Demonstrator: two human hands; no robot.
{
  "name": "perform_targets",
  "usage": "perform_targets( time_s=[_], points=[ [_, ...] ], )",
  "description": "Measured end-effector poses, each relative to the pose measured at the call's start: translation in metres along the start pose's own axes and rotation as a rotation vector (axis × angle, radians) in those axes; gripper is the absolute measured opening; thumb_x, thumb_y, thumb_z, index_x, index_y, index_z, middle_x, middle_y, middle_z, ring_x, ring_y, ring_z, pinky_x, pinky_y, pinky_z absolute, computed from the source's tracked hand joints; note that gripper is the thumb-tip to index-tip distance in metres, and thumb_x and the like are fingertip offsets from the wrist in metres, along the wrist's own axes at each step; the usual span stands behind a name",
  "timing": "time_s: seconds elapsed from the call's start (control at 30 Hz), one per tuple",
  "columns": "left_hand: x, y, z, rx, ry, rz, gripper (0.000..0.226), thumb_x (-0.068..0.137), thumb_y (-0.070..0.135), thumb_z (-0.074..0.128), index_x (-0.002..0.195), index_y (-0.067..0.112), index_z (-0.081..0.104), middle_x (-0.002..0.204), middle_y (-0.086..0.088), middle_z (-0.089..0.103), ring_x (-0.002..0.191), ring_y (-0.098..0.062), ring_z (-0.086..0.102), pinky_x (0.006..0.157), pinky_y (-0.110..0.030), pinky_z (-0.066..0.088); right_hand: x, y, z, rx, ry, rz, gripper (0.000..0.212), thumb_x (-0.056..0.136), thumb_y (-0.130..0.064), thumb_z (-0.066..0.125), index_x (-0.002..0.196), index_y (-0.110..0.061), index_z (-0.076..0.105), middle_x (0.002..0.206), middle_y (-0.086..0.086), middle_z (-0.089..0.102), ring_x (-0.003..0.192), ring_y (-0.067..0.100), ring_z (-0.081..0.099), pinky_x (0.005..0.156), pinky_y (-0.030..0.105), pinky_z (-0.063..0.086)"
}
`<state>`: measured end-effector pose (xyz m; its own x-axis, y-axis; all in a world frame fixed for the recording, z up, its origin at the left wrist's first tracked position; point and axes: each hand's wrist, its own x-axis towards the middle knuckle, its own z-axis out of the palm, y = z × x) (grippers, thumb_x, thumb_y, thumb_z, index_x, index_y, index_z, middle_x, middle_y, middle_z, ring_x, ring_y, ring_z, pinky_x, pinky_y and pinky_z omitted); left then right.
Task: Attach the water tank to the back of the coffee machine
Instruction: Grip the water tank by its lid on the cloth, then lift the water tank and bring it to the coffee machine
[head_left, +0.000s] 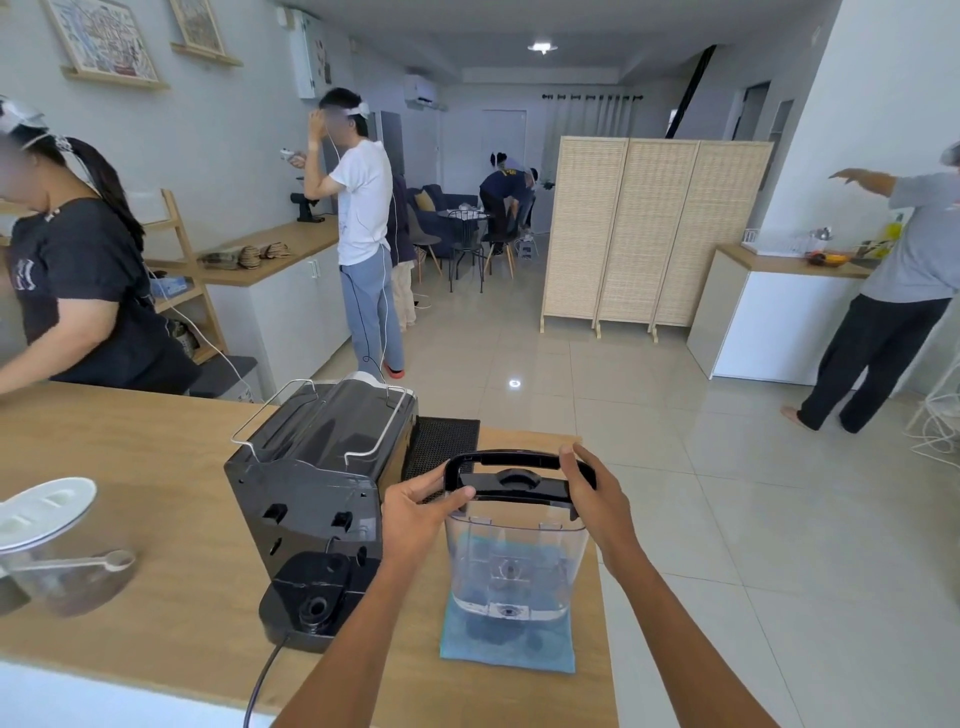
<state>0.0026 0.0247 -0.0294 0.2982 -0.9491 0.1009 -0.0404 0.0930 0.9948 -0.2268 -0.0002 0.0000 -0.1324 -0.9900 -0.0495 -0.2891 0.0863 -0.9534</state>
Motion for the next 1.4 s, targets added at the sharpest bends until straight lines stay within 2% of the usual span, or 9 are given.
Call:
perform_targets(
  time_s=[0.1,0.27,0.5,0.93,1.0,1.1,1.17,1.3,1.4],
  points=[
    [-0.004,0.006,0.006,-0.075,0.034,0.004,0.037,0.078,0.020,0.087,0.113,0.017,0.077,0.102,0.006,0.081,0.097,0.000,0.074,0.084,-0.018,0.059,0.001,0.000,0.000,0.028,0.003,0.009,0.092,0.064,-0.091,0.046,0.143,-0.044,0.046,0.111,0.006,0.067,0.108,0.030,0.064,0.098,0.041,0.050],
    [0.003,0.020,0.021,0.109,-0.014,0.006,0.067,0.084,0.069,0.063,0.142,0.034,0.059,0.125,0.004,0.074,0.117,-0.001,0.062,0.095,-0.018,0.045,0.003,-0.002,0.000,0.061,-0.013,0.006,0.090,0.065,-0.085,0.049,0.146,-0.045,0.043,0.101,0.001,0.058,0.097,0.022,0.059,0.095,0.038,0.049],
    [0.012,0.016,0.031,0.147,-0.079,-0.065,0.061,0.094,0.061,0.054,0.151,0.041,0.043,0.153,-0.003,0.053,0.146,-0.022,0.042,0.117,-0.038,0.031,0.001,0.000,-0.003,0.068,-0.063,-0.007,0.069,0.091,-0.059,0.054,0.153,-0.040,0.032,0.154,-0.002,0.044,0.139,0.026,0.043,0.103,0.035,0.037],
    [-0.004,0.003,0.014,0.119,-0.222,-0.030,0.071,0.101,0.035,0.058,0.161,0.039,0.019,0.168,0.012,0.023,0.152,-0.011,0.023,0.117,-0.030,0.022,-0.017,0.020,-0.017,-0.007,-0.239,-0.085,0.081,0.087,-0.058,0.057,0.156,-0.044,0.017,0.166,-0.009,0.020,0.151,0.020,0.024,0.117,0.040,0.026],
    [-0.006,-0.002,0.012,0.173,-0.241,-0.006,0.076,0.100,0.034,0.061,0.160,0.042,0.016,0.166,0.016,0.022,0.146,-0.006,0.032,0.115,-0.026,0.026,-0.019,0.024,-0.016,-0.050,-0.243,-0.097,0.085,0.086,-0.055,0.059,0.157,-0.041,0.014,0.165,-0.006,0.024,0.150,0.023,0.027,0.116,0.040,0.030],
    [-0.007,-0.012,0.009,0.270,-0.277,0.004,0.080,0.096,0.038,0.066,0.155,0.055,0.015,0.141,0.027,0.043,0.085,0.014,0.048,0.083,-0.003,0.044,-0.021,0.034,-0.012,-0.111,-0.234,-0.125,0.085,0.090,-0.044,0.063,0.158,-0.039,0.011,0.160,-0.006,0.034,0.146,0.025,0.037,0.111,0.036,0.037],
    [-0.010,-0.016,0.009,0.291,-0.290,0.014,0.080,0.089,0.054,0.064,0.151,0.064,0.015,0.140,0.025,0.045,0.083,0.013,0.047,0.089,-0.012,0.046,-0.021,0.038,-0.010,-0.143,-0.228,-0.137,0.087,0.088,-0.050,0.062,0.157,-0.043,0.009,0.159,-0.010,0.033,0.143,0.024,0.041,0.110,0.037,0.041],
    [-0.012,-0.020,0.008,0.329,-0.303,0.054,0.081,0.083,0.072,0.059,0.149,0.069,0.012,0.156,0.028,0.025,0.146,-0.011,0.039,0.120,-0.051,0.033,-0.023,0.040,-0.010,-0.174,-0.202,-0.189,0.087,0.086,-0.058,0.058,0.154,-0.050,0.004,0.149,-0.023,0.030,0.115,0.016,0.053,0.105,0.036,0.046],
    [-0.013,-0.020,0.007,0.394,-0.309,0.063,0.090,0.076,0.082,0.060,0.147,0.071,0.006,0.164,0.004,0.035,0.143,-0.030,0.046,0.119,-0.054,0.034,-0.024,0.044,-0.010,-0.179,-0.192,-0.216,0.086,0.086,-0.060,0.056,0.152,-0.052,0.003,0.137,-0.021,0.042,0.101,0.006,0.052,0.094,0.024,0.046]
  ],
)
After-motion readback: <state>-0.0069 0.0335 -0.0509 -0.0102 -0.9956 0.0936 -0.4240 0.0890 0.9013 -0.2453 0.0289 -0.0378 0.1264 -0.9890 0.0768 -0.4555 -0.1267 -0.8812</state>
